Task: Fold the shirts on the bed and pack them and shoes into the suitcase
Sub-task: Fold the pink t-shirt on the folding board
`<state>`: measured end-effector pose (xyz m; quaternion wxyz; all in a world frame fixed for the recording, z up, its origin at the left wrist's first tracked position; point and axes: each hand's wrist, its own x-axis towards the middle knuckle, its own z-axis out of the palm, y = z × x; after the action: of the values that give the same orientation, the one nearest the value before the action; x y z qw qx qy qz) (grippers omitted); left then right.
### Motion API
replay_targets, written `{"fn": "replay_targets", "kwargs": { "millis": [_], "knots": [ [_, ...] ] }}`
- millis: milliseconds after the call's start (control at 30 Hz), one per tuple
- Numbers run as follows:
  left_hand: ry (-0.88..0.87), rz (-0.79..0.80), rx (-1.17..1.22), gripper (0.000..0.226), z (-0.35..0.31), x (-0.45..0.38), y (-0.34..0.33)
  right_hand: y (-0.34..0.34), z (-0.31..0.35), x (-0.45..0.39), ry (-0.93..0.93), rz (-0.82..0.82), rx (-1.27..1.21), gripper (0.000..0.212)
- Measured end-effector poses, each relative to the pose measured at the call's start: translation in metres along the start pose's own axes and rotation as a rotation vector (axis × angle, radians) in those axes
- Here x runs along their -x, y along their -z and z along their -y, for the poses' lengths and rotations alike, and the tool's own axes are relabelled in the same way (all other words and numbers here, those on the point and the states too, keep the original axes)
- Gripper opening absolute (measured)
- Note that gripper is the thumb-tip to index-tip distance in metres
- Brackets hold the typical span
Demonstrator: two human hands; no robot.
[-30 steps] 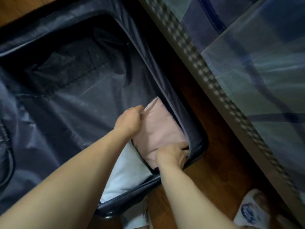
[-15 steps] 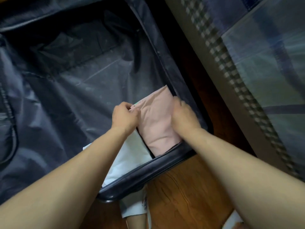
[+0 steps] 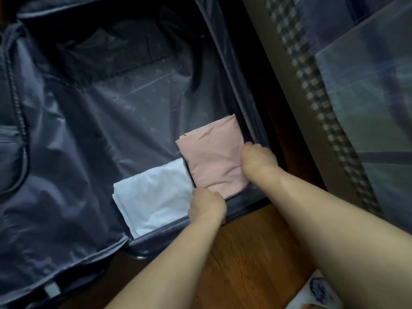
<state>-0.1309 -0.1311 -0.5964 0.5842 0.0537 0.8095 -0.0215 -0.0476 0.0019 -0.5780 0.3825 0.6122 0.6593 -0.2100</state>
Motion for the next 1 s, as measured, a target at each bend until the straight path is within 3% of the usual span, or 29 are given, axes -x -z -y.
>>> {"fn": "replay_targets", "kwargs": {
  "millis": [67,167,267,367,433,500,567,667,733,767,833,900,1000],
  "knots": [
    [-0.063,-0.064,-0.14,0.048,0.007,-0.006,0.002,0.001,-0.001,0.004,0.009,0.023,0.066,0.033],
    [-0.086,-0.024,-0.124,0.035,0.01,-0.014,0.006,-0.004,-0.005,0.009,0.07,-0.044,0.218,0.03],
    [-0.057,0.117,-0.181,0.04,0.011,-0.019,0.007,-0.008,-0.01,0.014,0.151,-0.119,0.363,0.032],
    [-0.017,0.222,-0.153,0.045,0.013,-0.025,0.012,-0.008,-0.004,0.022,0.173,-0.064,0.479,0.04],
    [-0.051,0.197,-0.241,0.041,0.013,-0.022,0.02,-0.007,0.002,0.026,0.131,0.03,0.535,0.044],
    [-0.175,0.031,-0.474,0.039,0.013,-0.012,0.028,-0.008,0.009,0.03,0.063,0.05,0.496,0.043],
    [-0.275,-0.069,-0.593,0.046,0.015,0.002,0.034,-0.007,0.012,0.038,0.027,-0.138,0.325,0.042],
    [-0.389,-0.037,-0.704,0.049,0.02,0.02,0.036,-0.016,0.015,0.035,0.341,-0.526,0.22,0.034],
    [-0.514,-0.068,-0.818,0.043,0.025,0.031,0.037,-0.014,0.016,0.023,0.568,-0.548,0.114,0.044],
    [-0.6,-0.151,-0.803,0.037,0.023,0.033,0.04,-0.008,0.019,0.015,0.594,-0.51,0.049,0.053],
    [-0.769,-0.381,-0.611,0.025,0.007,0.033,0.051,0.008,0.024,-0.005,0.488,-0.357,-0.077,0.063],
    [-0.825,-0.537,-0.43,0.037,-0.021,0.015,0.062,0.028,0.027,-0.022,0.29,-0.212,-0.191,0.065],
    [-0.677,-0.363,-0.282,0.052,-0.063,-0.022,0.083,0.045,0.025,-0.028,0.092,-0.149,-0.217,0.043]
  ]
}}
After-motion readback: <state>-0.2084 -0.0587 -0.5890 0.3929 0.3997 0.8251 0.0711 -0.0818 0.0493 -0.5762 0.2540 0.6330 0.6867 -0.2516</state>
